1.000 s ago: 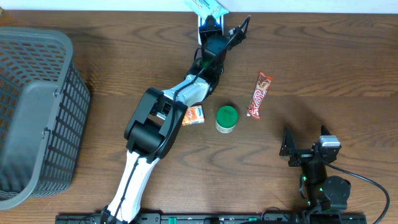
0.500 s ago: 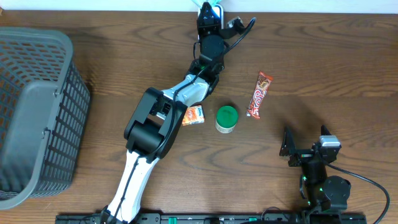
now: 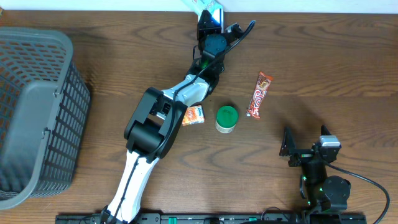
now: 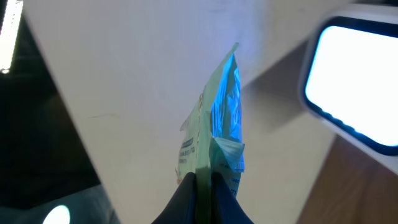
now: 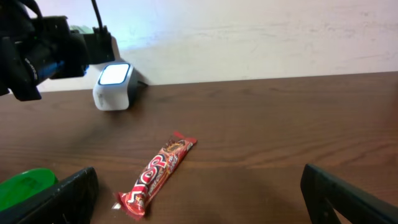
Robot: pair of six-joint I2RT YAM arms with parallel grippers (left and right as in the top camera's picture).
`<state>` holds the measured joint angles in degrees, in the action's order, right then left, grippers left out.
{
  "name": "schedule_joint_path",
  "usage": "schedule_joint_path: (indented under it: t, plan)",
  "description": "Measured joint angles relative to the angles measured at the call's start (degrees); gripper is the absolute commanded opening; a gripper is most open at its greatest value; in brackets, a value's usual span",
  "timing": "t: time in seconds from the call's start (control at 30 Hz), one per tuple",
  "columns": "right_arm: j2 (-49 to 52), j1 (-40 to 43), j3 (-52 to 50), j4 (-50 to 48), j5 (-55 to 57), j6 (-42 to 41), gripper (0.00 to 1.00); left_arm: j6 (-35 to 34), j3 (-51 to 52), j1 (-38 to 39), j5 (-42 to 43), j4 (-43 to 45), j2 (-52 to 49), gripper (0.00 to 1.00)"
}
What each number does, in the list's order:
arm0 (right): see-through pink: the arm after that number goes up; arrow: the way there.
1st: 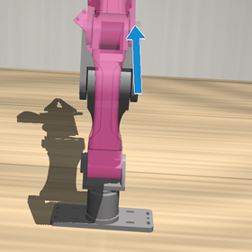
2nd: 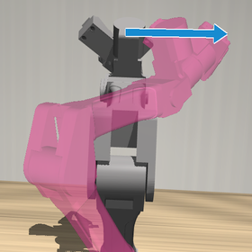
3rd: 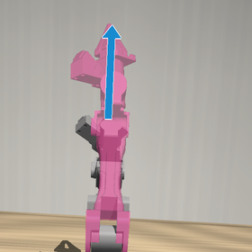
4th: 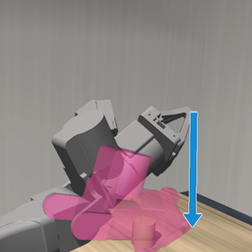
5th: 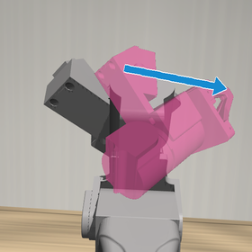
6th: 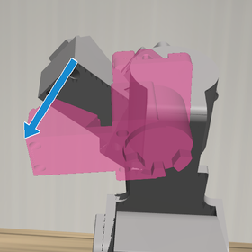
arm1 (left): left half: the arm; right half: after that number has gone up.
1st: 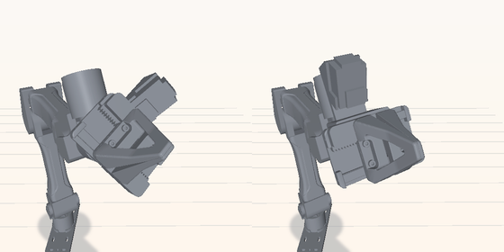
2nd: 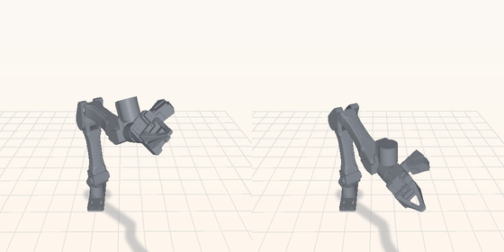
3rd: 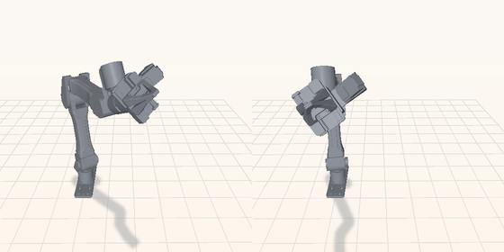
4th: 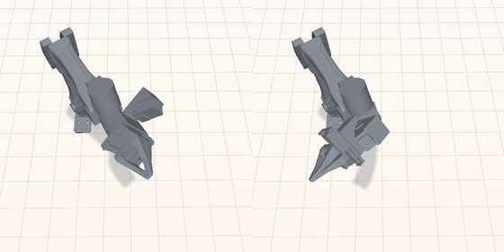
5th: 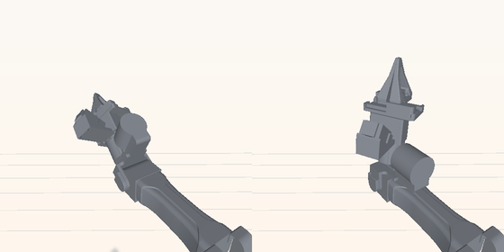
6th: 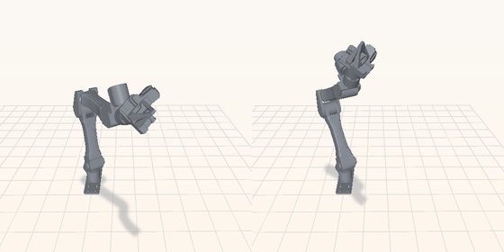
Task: Scan the item barcode
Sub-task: 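Hold and rotate the pack in front of the scanner with left gripper, then move the pack with the left gripper rightward toward the right gripper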
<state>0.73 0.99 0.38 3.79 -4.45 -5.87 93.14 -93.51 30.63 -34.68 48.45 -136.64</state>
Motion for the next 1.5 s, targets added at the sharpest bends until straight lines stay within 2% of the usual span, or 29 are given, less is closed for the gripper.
schedule_joint_path:
  t: [0.43,0.57,0.63,0.93,1.13,1.33,1.5]
  plan:
    - [0.0,0.0,0.0,-0.02,0.02,0.0,0.99,-4.04,0.0,-2.38,0.17,0.26,-8.09,0.07]
    - [0.0,0.0,0.0,0.0,0.0,0.0,0.99,-5.77,0.07,-1.81,-0.17,10.12,-8.61,0.07]
    - [0.0,0.0,0.0,-0.02,0.02,0.0,0.99,-6.25,0.0,-1.4,-0.2,13.18,-7.91,0.07]
    - [0.0,0.0,0.0,-0.02,0.0,0.0,0.99,-6.51,0.0,0.68,-2.67,13.07,1.14,0.07]
    - [0.0,0.0,0.0,-0.02,0.0,0.0,0.99,-11.34,0.0,3.34,-12.11,13.4,14.64,0.07]
    - [0.0,0.0,0.0,-0.04,0.0,0.0,0.99,-21.16,-0.17,7.74,-30.8,8.26,26.75,0.07]
    - [0.0,0.0,0.0,-0.07,0.0,0.0,0.99,-25.33,-0.17,13.46,-43.6,7.13,29.57,0.07]
